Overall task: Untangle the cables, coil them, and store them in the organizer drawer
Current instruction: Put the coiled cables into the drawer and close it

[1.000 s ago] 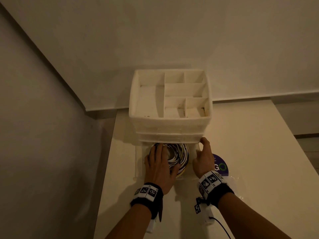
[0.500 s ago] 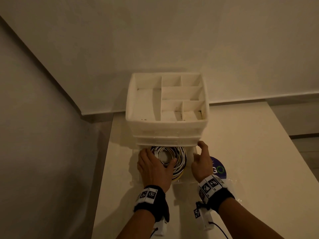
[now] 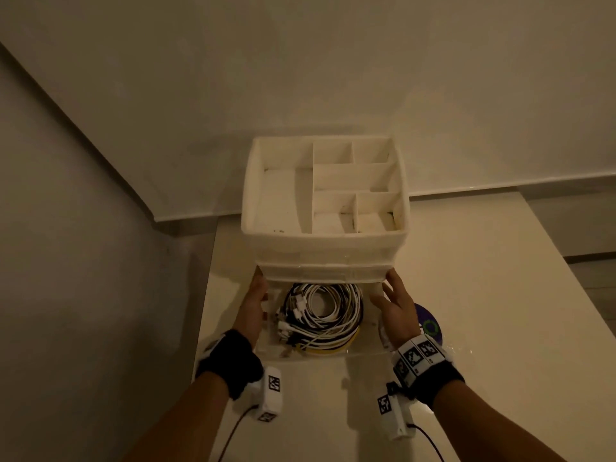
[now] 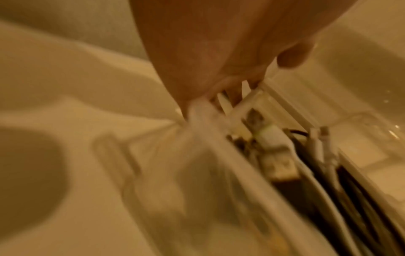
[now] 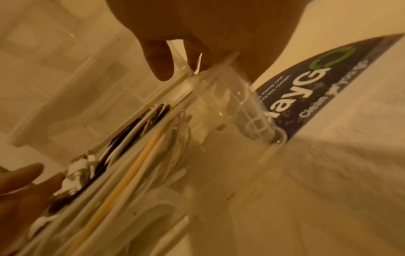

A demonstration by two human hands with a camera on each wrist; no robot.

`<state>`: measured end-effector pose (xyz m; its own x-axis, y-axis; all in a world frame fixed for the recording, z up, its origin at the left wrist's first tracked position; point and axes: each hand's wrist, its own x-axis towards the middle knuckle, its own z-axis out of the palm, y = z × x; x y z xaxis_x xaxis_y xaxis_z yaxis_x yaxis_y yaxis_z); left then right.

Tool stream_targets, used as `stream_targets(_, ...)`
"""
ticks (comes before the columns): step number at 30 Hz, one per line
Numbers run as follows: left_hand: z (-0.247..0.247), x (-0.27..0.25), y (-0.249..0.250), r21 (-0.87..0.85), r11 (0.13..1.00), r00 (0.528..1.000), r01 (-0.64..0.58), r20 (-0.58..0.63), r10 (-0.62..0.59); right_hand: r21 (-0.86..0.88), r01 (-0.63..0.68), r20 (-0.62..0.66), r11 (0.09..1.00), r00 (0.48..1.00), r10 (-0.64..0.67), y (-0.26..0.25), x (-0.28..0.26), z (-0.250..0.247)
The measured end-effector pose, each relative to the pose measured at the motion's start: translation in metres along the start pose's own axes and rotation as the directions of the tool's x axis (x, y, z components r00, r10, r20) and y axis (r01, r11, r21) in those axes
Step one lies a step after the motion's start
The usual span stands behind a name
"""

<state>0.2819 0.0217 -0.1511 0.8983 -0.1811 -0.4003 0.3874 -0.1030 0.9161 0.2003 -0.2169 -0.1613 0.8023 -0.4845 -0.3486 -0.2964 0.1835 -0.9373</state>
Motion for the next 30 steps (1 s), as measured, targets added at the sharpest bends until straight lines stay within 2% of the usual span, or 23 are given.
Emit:
stream_targets(4, 0.016, -0.006, -0.012, -0.183, 0.983, 0.997, -0.018, -0.081, 0.003, 0.000, 0.010, -0.136, 1.000, 0.991, -0.010, 0.003, 0.003, 0.004)
stream_targets(9, 0.025, -0.002, -0.004, -0.171, 0.983, 0.978, -0.074, -0.206, 0.037, -0.080, 0.059, -0.247, 0.995, 0.966, -0.077, -0.012, 0.002, 0.009)
stream_targets(13, 0.024, 0.009, 0.002, -0.252, 0.967, 0.952, -0.030, -0.301, -0.049, -0.108, 0.045, -0.309, 0.993, 0.948, -0.077, -0.019, 0.003, 0.013)
stream_targets(17, 0.026, 0.016, 0.005, -0.357, 0.934, 0.937, -0.027, -0.334, -0.101, -0.157, 0.022, -0.364, 0.987, 0.928, -0.079, -0.019, 0.007, 0.016)
stream_targets(20, 0.031, 0.019, 0.008, -0.333, 0.938, 0.928, -0.101, -0.371, -0.032, -0.168, 0.011, -0.387, 0.986, 0.919, -0.076, -0.020, 0.011, 0.018)
stream_targets(23, 0.033, 0.015, 0.013, -0.265, 0.959, 0.911, -0.099, -0.411, -0.020, -0.188, -0.018, -0.401, 0.982, 0.914, -0.059, -0.020, 0.016, 0.017)
stream_targets(26, 0.023, 0.012, 0.004, -0.261, 0.963, 0.935, -0.073, -0.355, -0.025, -0.215, -0.020, -0.318, 0.976, 0.947, -0.051, -0.022, 0.016, 0.008)
stream_targets(28, 0.009, 0.006, -0.005, -0.208, 0.975, 0.965, -0.073, -0.261, 0.017, -0.216, 0.019, -0.152, 0.976, 0.987, -0.053, -0.021, 0.015, -0.005)
stream_targets(30, -0.003, -0.002, -0.020, -0.098, 0.990, 0.990, -0.099, -0.108, 0.088, -0.218, 0.030, 0.057, 0.976, 0.998, -0.018, -0.015, 0.013, -0.021)
